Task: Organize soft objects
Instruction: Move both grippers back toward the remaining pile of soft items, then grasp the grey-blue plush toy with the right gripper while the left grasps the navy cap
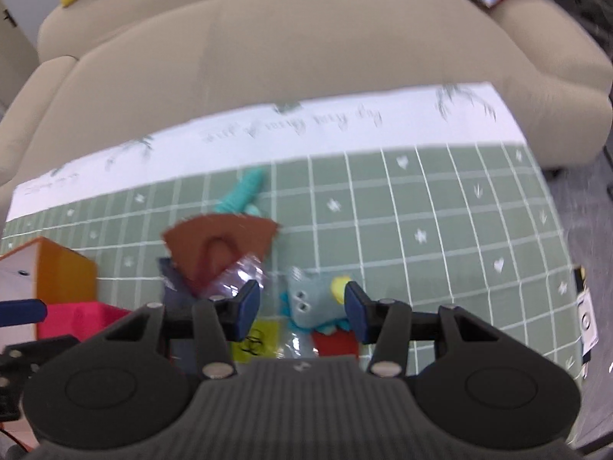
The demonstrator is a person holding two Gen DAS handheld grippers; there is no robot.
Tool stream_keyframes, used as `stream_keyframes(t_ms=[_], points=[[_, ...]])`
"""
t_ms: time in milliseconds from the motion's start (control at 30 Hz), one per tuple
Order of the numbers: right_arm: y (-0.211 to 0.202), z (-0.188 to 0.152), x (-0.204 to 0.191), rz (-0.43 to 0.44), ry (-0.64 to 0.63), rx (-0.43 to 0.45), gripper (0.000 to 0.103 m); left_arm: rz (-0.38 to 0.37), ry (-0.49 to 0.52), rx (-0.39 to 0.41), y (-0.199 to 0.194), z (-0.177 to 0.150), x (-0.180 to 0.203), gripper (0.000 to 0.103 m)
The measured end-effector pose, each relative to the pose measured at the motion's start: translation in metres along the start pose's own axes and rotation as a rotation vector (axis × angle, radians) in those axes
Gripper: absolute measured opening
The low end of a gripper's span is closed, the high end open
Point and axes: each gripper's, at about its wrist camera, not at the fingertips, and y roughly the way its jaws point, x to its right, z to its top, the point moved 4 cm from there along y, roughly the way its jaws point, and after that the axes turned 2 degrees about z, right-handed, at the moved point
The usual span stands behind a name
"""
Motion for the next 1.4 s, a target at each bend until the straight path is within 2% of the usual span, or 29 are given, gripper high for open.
stream_keyframes(t_ms=[133,333,533,767,933,1067,1200,1233,1300,1367,1400], points=[[0.03,-0.008,0.015,0.017,0.07,0.003,0.062,-0.026,0.013,-0.017,0.026,0.005,0.018,0.076],[0.059,-0.022,0.023,0.059,0.082,-0.025,0.066,-0.044,0.035,-0.083,0.067,-0.001,0.037,0.076],[0.081,-0.024,0.025,0.045,0.06,-0.041,0.066,-0.032,0.058,-0.115,0.097,-0.009,0.047,0.076],[0.091,-0.026,0.024,0.01,0.033,-0.022,0.066,0.043,0.058,-0.096,0.108,-0.01,0.046,0.076],[0.097,-0.029,0.019,-0.023,0.009,0.0,0.067,0.157,0.054,-0.068,0.11,-0.009,0.044,0.076],[0.096,-0.032,0.02,-0.032,0.031,0.021,0.067,0.195,0.064,-0.059,0.118,-0.007,0.046,0.076],[0.094,-0.036,0.021,-0.035,0.036,0.038,0.065,0.218,0.096,-0.043,0.122,-0.007,0.053,0.078],[0.093,-0.037,0.02,-0.036,0.034,0.042,0.065,0.215,0.105,-0.041,0.122,-0.008,0.055,0.074],[0.093,-0.038,0.02,-0.04,0.022,0.05,0.064,0.18,0.109,-0.067,0.128,-0.01,0.059,0.074],[0.093,-0.04,0.019,-0.042,0.012,0.057,0.063,0.203,0.111,-0.092,0.136,-0.014,0.06,0.073],[0.093,-0.041,0.018,-0.043,0.011,0.06,0.062,0.216,0.111,-0.095,0.138,-0.015,0.059,0.069]])
